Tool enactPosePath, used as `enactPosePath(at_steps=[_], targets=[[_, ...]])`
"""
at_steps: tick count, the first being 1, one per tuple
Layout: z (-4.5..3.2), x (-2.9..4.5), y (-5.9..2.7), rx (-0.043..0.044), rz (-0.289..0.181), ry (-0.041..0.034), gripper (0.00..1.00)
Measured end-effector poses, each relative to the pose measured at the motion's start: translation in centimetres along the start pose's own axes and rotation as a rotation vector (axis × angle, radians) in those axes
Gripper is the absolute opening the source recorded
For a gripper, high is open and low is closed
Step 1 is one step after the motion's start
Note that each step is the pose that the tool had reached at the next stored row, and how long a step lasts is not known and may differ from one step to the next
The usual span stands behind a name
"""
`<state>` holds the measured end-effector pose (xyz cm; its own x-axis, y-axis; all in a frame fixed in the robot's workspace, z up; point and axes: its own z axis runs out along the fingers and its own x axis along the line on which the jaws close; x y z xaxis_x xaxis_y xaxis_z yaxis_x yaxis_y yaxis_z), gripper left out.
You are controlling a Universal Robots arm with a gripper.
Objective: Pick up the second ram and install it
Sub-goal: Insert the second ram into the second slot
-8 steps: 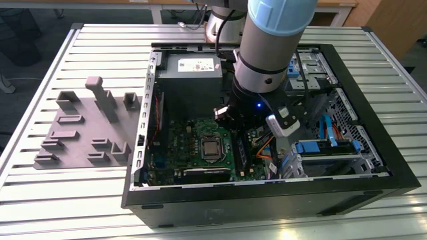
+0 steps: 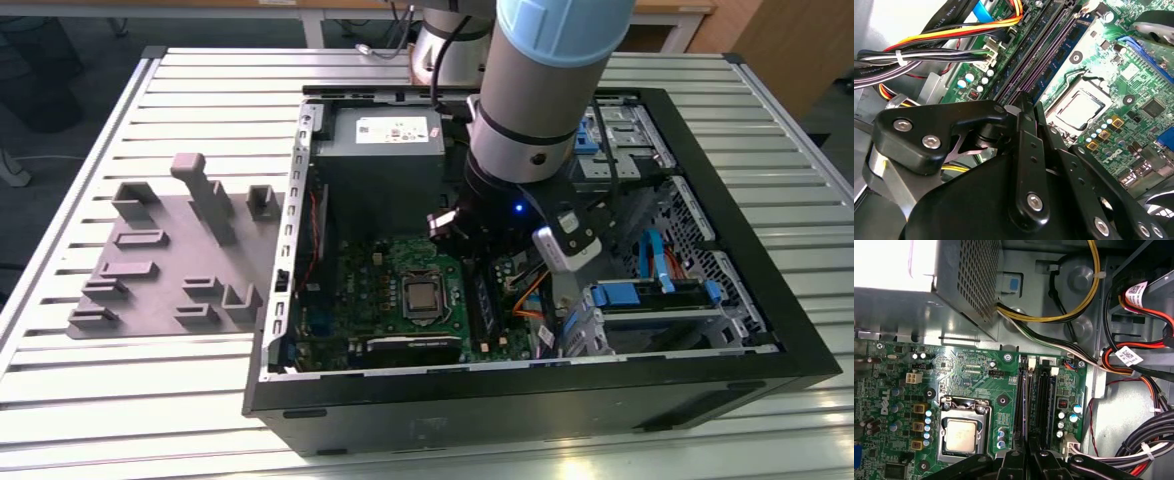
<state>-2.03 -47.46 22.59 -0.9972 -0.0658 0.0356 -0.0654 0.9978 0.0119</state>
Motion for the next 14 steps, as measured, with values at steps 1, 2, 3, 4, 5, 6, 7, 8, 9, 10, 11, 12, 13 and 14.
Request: enactPosePath(at_steps=[1,2,3,4,5,6,7,8,9,10,11,12,13,14], targets=[[-0.01,0.00,0.00,0.0000,0.000,0.0000,0.14],[-0.01,0.00,0.00,0.0000,0.000,0.0000,0.14],[-0.01,0.00,0.00,0.0000,0.000,0.0000,0.14],[-0.02,0.00,0.00,0.0000,0.000,0.0000,0.14],[-0.03,0.00,0.00,0.0000,0.000,0.0000,0.14],[-0.03,0.00,0.00,0.0000,0.000,0.0000,0.14],[-0.04,0.00,0.00,0.0000,0.000,0.0000,0.14],[-0.04,0.00,0.00,0.0000,0.000,0.0000,0.14],[-0.05,0.00,0.00,0.0000,0.000,0.0000,0.14],[-0.30,0.01,0.00,-0.0001,0.000,0.0000,0.14],[-0.31,0.01,0.00,-0.0001,0.000,0.0000,0.14],[-0.42,0.01,0.00,-0.0001,0.000,0.0000,0.14],[-0.52,0.02,0.01,-0.0002,0.000,0.0000,0.14],[-0.52,0.02,0.01,-0.0002,0.000,0.0000,0.14]])
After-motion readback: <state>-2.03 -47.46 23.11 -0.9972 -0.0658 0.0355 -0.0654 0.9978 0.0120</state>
